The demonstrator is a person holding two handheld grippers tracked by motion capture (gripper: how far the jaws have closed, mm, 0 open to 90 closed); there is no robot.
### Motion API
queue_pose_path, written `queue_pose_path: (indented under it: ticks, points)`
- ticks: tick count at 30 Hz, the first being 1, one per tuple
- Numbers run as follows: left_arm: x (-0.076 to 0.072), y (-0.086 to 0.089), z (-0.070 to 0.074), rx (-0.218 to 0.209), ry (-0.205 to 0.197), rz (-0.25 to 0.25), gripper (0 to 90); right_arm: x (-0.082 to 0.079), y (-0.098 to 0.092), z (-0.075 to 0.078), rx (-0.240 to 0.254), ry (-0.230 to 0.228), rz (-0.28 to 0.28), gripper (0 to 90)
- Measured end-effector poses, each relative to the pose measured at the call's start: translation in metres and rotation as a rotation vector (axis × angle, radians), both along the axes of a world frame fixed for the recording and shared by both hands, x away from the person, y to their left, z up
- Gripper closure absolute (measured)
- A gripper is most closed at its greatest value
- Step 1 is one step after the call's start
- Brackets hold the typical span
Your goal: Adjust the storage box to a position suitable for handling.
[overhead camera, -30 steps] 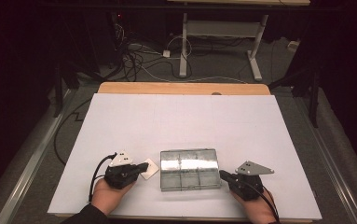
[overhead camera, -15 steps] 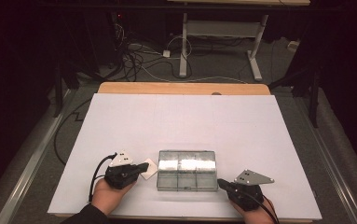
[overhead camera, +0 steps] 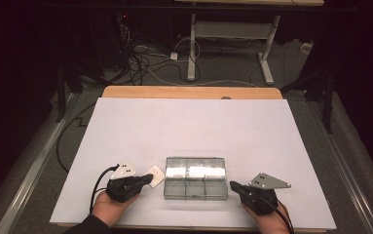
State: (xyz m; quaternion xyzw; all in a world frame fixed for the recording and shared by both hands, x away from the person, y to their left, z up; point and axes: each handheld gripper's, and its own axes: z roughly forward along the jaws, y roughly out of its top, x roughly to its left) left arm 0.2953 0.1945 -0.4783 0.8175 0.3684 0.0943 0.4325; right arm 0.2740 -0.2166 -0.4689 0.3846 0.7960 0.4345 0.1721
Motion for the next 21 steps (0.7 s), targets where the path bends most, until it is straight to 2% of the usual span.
queue_pose_path:
  ticks: [13,18,21]
  points:
    - [0.002,0.003,0.0,-0.018,-0.011,0.032,87.6,0.006,-0.006,0.013,0.043,-0.048,-0.016,90.0]
    - [0.003,0.005,0.0,-0.031,-0.009,0.034,87.6,0.008,-0.007,0.018,0.056,-0.063,-0.014,90.0]
    - [0.003,0.005,0.002,-0.021,-0.023,0.022,87.6,0.009,-0.006,0.019,0.062,-0.067,-0.01,90.0]
